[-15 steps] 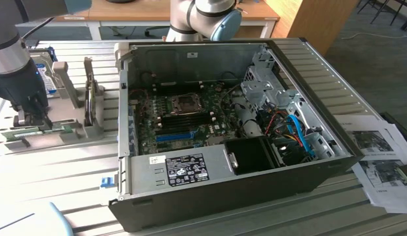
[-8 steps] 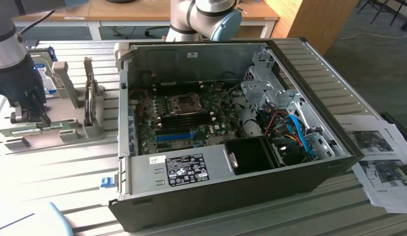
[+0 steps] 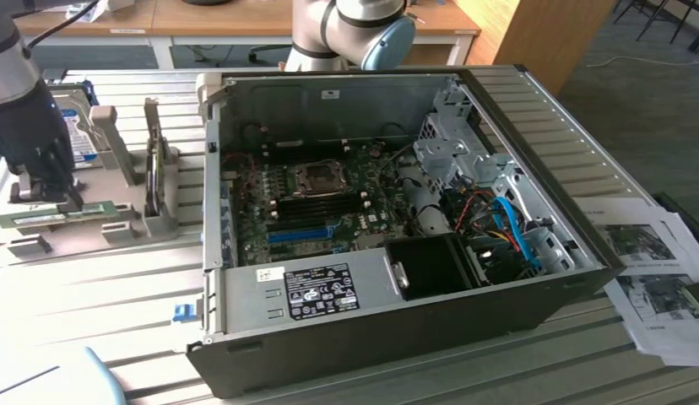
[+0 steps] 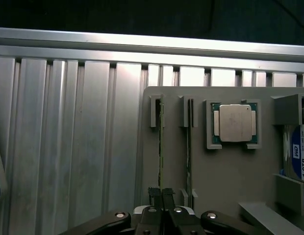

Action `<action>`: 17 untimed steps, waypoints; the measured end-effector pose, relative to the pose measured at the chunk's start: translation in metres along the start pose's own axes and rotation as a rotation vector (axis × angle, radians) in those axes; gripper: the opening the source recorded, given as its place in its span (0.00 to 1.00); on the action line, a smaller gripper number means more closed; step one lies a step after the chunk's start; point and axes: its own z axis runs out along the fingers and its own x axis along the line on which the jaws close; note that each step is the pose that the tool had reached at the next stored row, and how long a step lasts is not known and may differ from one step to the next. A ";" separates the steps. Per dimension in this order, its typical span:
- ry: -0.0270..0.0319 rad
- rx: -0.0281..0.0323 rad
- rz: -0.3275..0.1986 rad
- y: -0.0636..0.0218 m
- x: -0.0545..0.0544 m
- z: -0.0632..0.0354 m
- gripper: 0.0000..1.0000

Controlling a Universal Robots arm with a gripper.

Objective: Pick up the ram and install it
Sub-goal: 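Pick up the ram and move it above insertion slot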

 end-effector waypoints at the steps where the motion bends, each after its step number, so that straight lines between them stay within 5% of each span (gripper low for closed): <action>1: 0.0000 0.0000 0.000 0.0001 0.000 -0.0019 0.11; 17: 0.0000 0.0000 0.000 0.0013 0.000 -0.0371 0.11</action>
